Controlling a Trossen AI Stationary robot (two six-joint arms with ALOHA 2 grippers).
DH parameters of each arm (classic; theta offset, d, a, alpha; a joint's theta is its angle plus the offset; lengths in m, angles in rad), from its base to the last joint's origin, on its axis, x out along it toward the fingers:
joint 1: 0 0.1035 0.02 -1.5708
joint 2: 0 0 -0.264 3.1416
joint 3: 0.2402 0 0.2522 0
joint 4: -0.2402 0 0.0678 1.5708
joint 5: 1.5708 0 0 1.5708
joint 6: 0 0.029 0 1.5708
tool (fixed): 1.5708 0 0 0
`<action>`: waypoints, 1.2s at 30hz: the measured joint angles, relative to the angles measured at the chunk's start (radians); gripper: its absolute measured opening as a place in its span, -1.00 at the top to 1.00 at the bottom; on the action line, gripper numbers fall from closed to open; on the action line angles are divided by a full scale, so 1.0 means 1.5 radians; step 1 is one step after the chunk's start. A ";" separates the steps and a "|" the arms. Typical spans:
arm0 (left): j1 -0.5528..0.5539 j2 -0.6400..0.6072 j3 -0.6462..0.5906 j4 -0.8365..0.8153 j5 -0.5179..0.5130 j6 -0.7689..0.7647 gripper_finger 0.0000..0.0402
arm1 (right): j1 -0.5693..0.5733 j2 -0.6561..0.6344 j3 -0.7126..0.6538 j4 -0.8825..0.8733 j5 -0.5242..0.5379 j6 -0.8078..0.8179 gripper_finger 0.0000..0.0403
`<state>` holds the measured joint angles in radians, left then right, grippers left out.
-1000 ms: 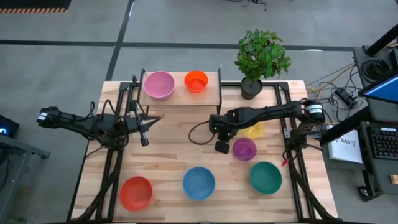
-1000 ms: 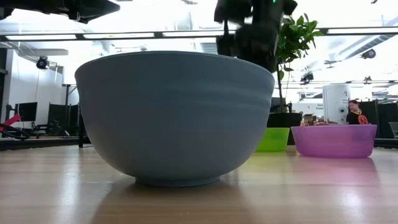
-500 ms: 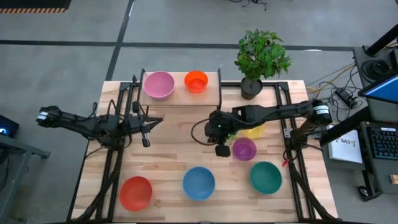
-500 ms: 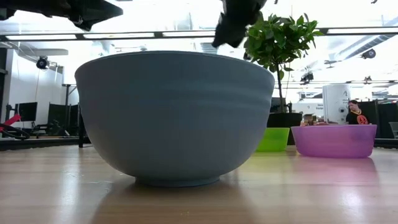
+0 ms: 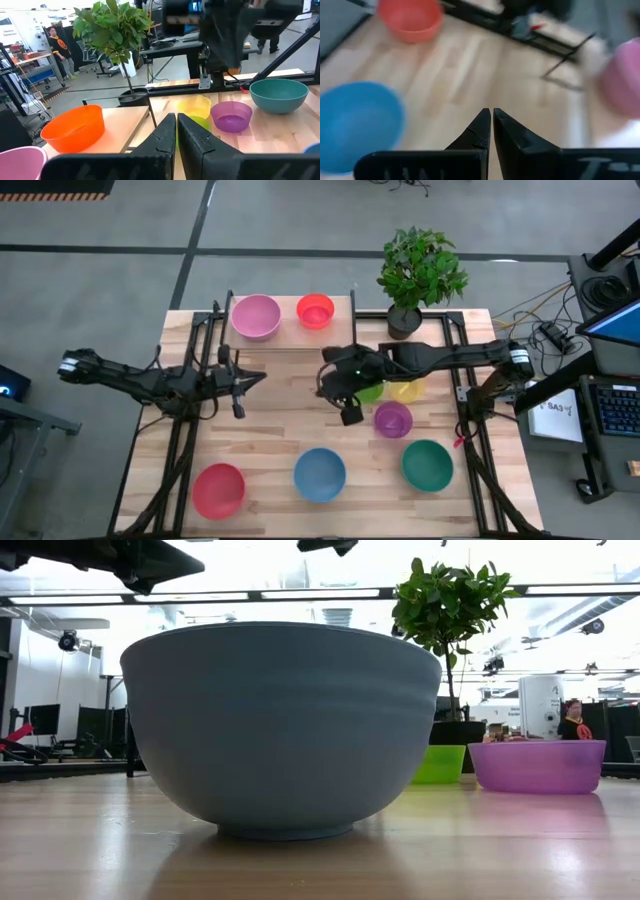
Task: Place and stack bowls onto a shelf
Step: Stack the small green bowl on top of the small orange bowl on the shelf
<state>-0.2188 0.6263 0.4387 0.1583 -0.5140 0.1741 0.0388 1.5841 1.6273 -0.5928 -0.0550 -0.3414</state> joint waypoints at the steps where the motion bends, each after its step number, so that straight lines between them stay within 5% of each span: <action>1: 0.000 -0.001 0.001 -0.001 0.000 0.000 1.00 | -0.001 0.000 0.010 0.001 0.025 -0.014 0.95; 9: 0.000 0.000 0.005 -0.003 0.000 -0.001 1.00 | -0.044 0.001 0.070 0.005 0.235 -0.052 0.95; 15: 0.000 -0.004 0.005 -0.002 0.000 0.010 1.00 | -0.105 0.002 0.065 -0.006 0.219 -0.029 0.95; 21: 0.000 -0.015 0.005 -0.002 0.000 0.044 1.00 | -0.125 0.002 0.053 -0.101 0.036 0.091 0.95; 25: 0.000 -0.021 0.005 -0.001 -0.001 0.073 1.00 | -0.105 0.002 0.030 -0.168 0.019 0.193 0.91; 30: 0.000 -0.027 0.005 0.016 -0.001 0.112 1.00 | -0.088 0.015 -0.007 -0.252 0.052 0.325 0.66; 36: 0.000 -0.035 0.006 0.028 -0.008 0.146 1.00 | -0.052 0.040 -0.094 -0.270 0.071 0.316 0.25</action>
<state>-0.2188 0.5743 0.4484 0.2004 -0.5258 0.3933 -0.0397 1.6440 1.4865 -0.9974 0.0521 0.1327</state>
